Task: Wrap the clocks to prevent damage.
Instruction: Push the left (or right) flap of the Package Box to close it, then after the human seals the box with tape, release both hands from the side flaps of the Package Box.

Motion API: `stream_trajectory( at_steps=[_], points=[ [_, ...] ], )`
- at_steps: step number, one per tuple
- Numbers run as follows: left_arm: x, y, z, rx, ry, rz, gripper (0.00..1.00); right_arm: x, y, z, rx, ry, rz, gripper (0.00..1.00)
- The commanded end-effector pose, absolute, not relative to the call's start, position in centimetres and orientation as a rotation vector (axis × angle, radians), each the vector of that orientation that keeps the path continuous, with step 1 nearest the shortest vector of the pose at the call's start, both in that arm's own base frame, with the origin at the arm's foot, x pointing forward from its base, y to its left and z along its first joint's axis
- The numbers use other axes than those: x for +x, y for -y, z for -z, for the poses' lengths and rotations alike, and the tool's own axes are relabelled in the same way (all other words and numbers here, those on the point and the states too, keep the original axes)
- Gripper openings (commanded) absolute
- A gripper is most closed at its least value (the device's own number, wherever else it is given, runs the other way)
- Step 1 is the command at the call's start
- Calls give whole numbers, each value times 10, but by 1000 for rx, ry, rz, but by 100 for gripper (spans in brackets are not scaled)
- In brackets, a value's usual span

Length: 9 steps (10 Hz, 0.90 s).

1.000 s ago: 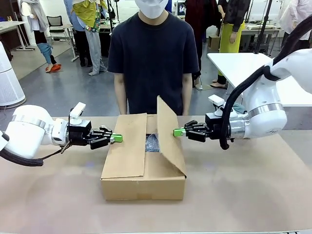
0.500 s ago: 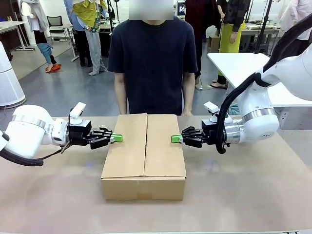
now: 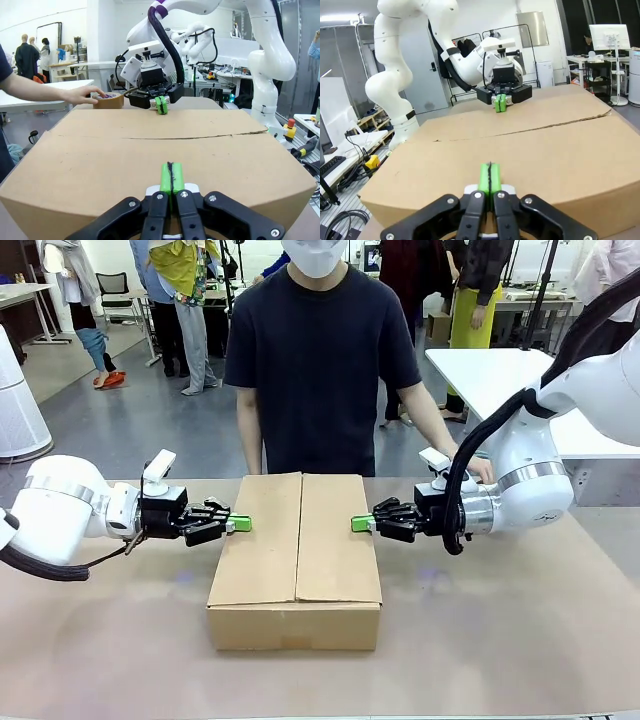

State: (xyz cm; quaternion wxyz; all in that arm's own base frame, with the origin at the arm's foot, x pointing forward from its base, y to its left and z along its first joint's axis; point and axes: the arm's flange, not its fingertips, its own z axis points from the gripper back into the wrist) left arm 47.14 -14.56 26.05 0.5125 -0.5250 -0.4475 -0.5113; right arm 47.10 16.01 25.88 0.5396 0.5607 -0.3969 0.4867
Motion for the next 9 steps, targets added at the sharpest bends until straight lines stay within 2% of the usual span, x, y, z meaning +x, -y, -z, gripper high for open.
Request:
stream_trajectory(
  at_steps=[1,9],
  points=[
    [469,148,-258,-1256,1084,1224,0,471,-160,-257,1321,932,-1151,1],
    [469,148,-258,-1256,1084,1224,0,471,-160,-257,1321,932,-1151,1]
  ],
)
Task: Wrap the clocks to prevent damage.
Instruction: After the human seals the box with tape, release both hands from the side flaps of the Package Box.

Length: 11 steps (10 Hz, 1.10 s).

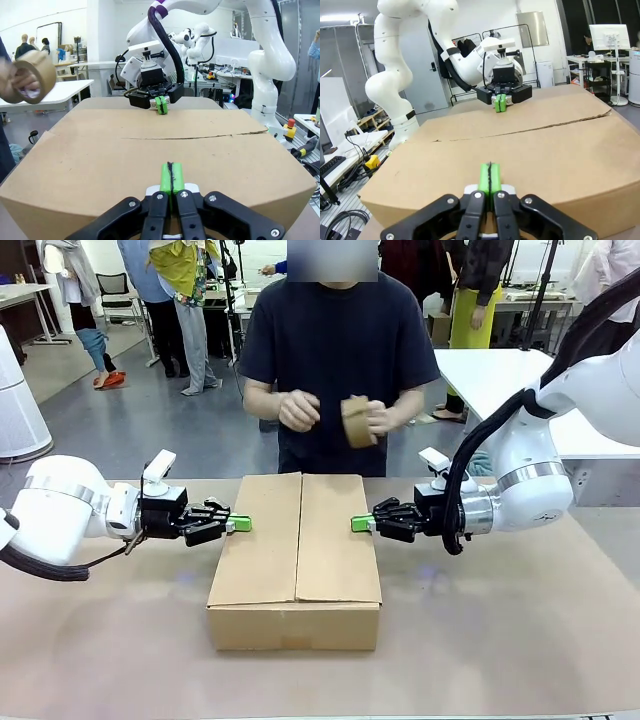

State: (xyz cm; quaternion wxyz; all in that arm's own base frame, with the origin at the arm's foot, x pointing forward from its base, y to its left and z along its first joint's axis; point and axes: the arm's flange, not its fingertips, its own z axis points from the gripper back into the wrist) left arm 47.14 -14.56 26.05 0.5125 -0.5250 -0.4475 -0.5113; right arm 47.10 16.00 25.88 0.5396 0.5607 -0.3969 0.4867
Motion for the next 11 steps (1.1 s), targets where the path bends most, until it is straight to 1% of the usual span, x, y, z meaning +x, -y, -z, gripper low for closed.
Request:
stream_trajectory(
  at_steps=[1,11],
  points=[
    [469,148,-258,-1256,1084,1224,0,471,-160,-257,1321,932,-1151,1],
    [469,148,-258,-1256,1084,1224,0,471,-160,-257,1321,932,-1151,1]
  ],
)
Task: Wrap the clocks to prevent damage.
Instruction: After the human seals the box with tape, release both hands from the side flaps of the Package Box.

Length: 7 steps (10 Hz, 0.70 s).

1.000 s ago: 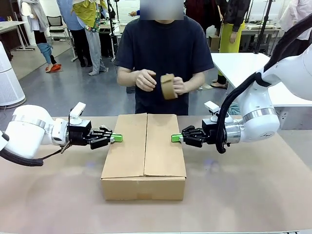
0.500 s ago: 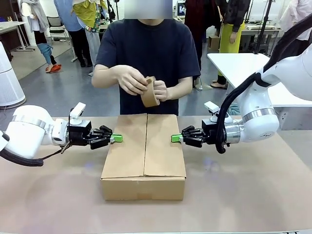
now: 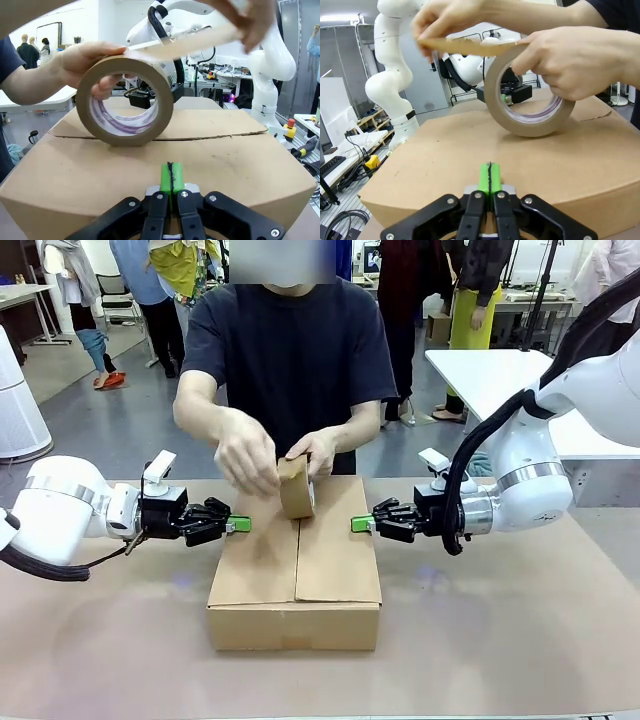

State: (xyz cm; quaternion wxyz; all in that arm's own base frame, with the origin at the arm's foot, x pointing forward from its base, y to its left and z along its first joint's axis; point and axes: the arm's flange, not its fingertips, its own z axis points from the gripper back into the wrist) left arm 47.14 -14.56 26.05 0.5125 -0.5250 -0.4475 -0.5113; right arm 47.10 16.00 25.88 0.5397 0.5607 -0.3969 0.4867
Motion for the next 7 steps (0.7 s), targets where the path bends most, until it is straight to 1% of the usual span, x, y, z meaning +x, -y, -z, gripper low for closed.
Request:
stream_trajectory(
  at_steps=[1,7],
  points=[
    [469,148,-258,-1256,1084,1224,0,471,-160,-257,1321,932,-1151,1],
    [469,148,-258,-1256,1084,1224,0,471,-160,-257,1321,932,-1151,1]
  ],
)
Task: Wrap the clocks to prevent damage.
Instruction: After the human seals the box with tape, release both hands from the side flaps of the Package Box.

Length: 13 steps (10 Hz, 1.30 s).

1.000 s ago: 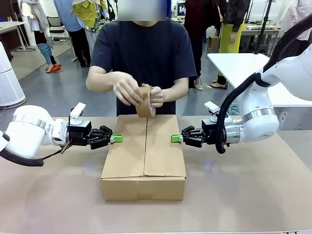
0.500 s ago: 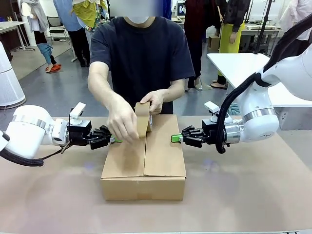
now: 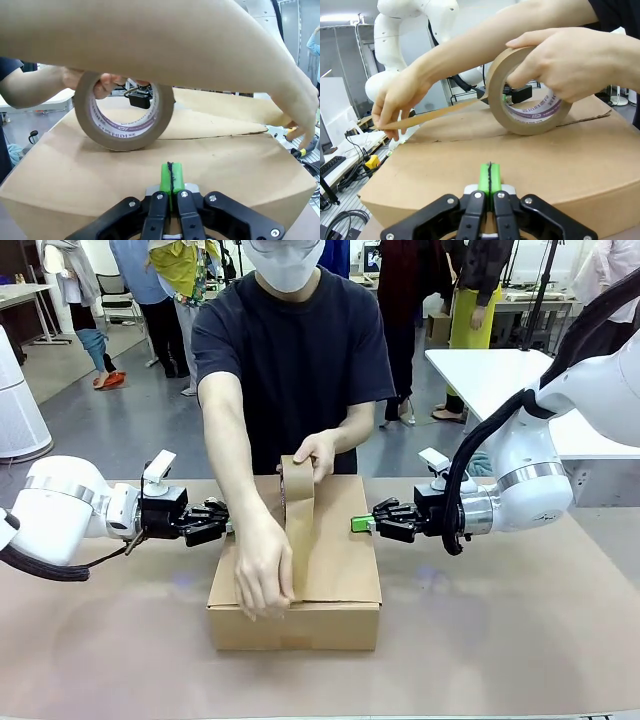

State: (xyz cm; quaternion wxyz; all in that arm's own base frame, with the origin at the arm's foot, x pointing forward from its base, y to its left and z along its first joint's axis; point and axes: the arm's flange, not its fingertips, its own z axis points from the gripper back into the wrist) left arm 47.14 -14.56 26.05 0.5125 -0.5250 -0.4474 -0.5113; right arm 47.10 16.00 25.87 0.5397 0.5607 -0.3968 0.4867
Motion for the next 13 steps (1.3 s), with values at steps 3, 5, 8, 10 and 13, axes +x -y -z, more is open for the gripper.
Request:
stream_trajectory(
  at_steps=[3,5,8,10,13],
  points=[
    [469,148,-258,-1256,1084,1224,0,471,-160,-257,1321,932,-1151,1],
    [469,148,-258,-1256,1084,1224,0,471,-160,-257,1321,932,-1151,1],
    [469,148,-258,-1256,1084,1224,0,471,-160,-257,1321,932,-1151,1],
    [469,148,-258,-1256,1084,1224,0,471,-160,-257,1321,932,-1151,1],
    [469,148,-258,-1256,1084,1224,0,471,-160,-257,1321,932,-1151,1]
  ],
)
